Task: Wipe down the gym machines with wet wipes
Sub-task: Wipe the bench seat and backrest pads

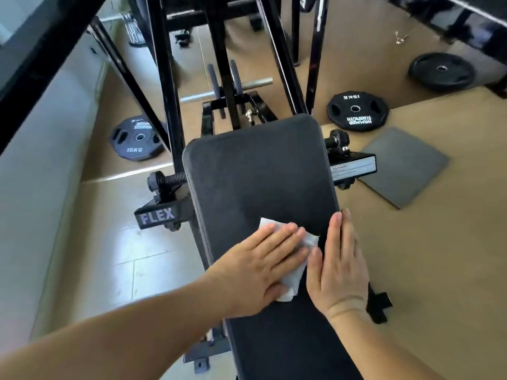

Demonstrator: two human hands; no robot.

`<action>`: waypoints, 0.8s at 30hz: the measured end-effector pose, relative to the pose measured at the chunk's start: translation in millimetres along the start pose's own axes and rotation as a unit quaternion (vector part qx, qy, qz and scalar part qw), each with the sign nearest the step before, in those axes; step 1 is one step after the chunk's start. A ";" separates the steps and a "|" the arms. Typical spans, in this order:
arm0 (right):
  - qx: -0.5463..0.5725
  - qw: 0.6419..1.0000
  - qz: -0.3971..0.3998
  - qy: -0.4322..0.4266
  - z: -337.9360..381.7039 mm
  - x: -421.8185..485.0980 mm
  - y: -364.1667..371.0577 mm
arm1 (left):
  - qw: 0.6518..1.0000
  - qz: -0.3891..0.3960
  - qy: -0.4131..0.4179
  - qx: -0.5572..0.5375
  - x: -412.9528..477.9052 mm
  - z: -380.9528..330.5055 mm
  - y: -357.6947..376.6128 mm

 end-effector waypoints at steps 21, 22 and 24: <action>-0.006 1.000 -0.017 0.017 2.4 2.6 -3.0 | 0.945 -0.045 -0.325 -0.007 14.8 135.4 -33.9; -0.004 1.000 -0.018 0.016 2.5 2.4 -3.3 | 0.931 -0.044 -0.361 -0.029 16.0 136.5 -35.1; -0.006 1.000 -0.018 0.012 3.4 2.2 -3.9 | 0.898 -0.059 -0.423 -0.101 7.9 105.0 -26.8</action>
Point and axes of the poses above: each hand's wrist, its own x-axis towards the middle knuckle, its own y-axis out of the palm, z = x × y, the point moved 4 cm from there along x, towards the middle knuckle, and after that the axes turned 15 degrees about -y, right-handed, at the moved point
